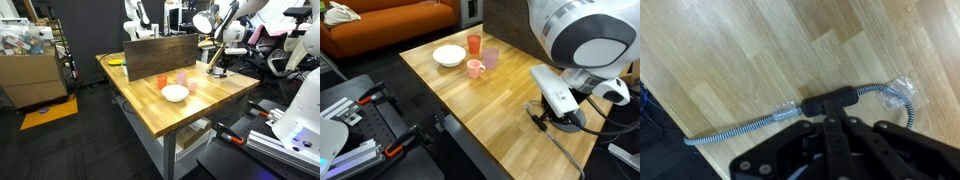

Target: Turn off the reading lamp

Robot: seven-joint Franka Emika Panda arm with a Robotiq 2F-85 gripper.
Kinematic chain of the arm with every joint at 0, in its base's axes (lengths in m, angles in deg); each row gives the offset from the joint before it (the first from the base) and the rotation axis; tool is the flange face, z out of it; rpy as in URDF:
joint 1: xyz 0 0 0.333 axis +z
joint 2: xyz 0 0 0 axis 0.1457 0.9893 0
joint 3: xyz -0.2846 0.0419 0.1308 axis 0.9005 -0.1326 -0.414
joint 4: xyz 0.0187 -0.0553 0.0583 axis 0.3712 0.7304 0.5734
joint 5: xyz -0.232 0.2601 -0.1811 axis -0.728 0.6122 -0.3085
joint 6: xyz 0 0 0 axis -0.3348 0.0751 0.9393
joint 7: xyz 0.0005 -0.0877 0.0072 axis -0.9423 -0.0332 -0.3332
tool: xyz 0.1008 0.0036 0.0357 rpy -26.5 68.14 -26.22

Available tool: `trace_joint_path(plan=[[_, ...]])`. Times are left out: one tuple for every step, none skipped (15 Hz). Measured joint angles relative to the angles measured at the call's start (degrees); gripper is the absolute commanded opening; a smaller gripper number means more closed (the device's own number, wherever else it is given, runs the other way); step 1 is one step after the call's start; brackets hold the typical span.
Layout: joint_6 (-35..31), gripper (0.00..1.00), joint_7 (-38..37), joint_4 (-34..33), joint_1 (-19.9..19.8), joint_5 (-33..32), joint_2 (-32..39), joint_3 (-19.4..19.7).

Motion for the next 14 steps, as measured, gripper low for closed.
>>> trace_joint_path(plan=[[0.1, 0.00, 0.0, -0.4, 0.0, 0.0, 0.3, 0.0], [0.2, 0.00, 0.0, -0.6, 0.0, 0.0, 0.7, 0.0], [0.3, 0.00, 0.0, -0.8, 0.0, 0.0, 1.1, 0.0], [0.4, 0.00, 0.0, -1.0, 0.0, 0.0, 1.5, 0.0], [0.4, 0.00, 0.0, -1.2, 0.0, -0.1, 2.0, 0.0], [0.5, 0.00, 0.0, -1.4, 0.0, -0.1, 2.3, 0.1], [0.6, 0.00, 0.0, -1.6, 0.0, -0.1, 2.5, 0.1], [0.9, 0.00, 0.0, -1.8, 0.0, -0.1, 2.5, 0.1], [1.3, 0.00, 0.0, -2.1, 0.0, -0.1, 2.7, 0.1], [1.7, 0.00, 0.0, -2.4, 0.0, -0.2, 2.8, 0.1], [2.0, 0.00, 0.0, -2.8, 0.0, -0.2, 3.0, 0.2], [2.2, 0.00, 0.0, -3.0, 0.0, -0.2, 3.1, 0.2], [2.2, 0.00, 0.0, -3.1, 0.0, -0.2, 3.1, 0.2], [2.1, 0.00, 0.0, -3.1, 0.0, -0.2, 3.0, 0.2]])
